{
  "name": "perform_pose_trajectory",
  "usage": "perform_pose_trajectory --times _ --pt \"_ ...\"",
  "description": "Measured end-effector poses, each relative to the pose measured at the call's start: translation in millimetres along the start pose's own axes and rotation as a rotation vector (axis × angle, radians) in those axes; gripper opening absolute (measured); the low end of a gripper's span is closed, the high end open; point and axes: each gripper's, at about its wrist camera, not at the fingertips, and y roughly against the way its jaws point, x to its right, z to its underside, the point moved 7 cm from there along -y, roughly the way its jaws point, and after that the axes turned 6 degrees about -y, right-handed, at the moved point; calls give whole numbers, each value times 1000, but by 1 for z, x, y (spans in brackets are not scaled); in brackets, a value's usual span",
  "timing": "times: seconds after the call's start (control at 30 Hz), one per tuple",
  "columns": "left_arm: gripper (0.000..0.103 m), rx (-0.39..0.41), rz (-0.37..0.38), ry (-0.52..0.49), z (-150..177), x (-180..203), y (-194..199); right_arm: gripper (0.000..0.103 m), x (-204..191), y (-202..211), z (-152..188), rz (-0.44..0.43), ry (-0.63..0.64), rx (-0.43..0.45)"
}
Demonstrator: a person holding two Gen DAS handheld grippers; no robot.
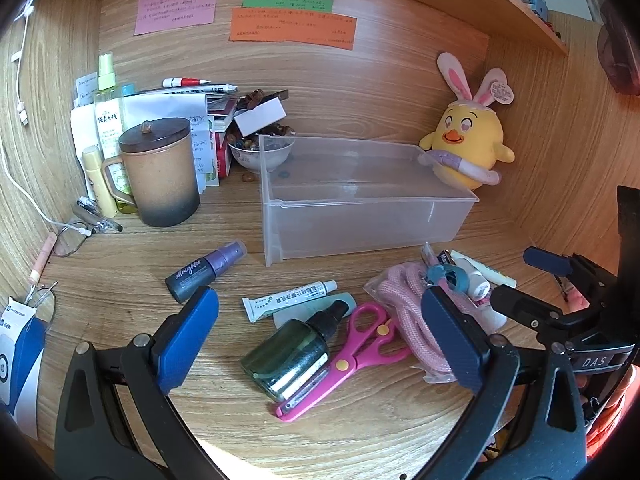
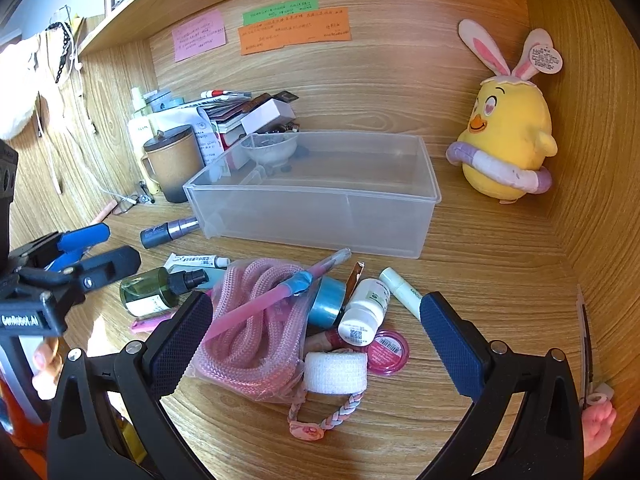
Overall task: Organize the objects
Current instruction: 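Grasp the black spray bottle with the left tool while the right tool grasps the pale green tube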
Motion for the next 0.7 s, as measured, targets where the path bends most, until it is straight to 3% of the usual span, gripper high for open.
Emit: perform_pose_trajectory --times 0.1,0.2,0.43,0.57,0.7 --pt "102 2 -22 15 -4 -17 -2 102 3 -1 -2 -6 7 9" --pt "91 -9 -66 12 -8 -36 -5 102 10 -1 -7 -2 1 19" --pt "75 -97 -157 -12 -12 -80 -35 84 43 -12 -13 61 -24 -9" --pt "67 -187 -140 -30 -6 -96 -63 67 68 -28 -11 83 -53 -72" --pt "66 -252 -94 -46 0 -99 -83 57 84 -44 -10 92 -68 -138"
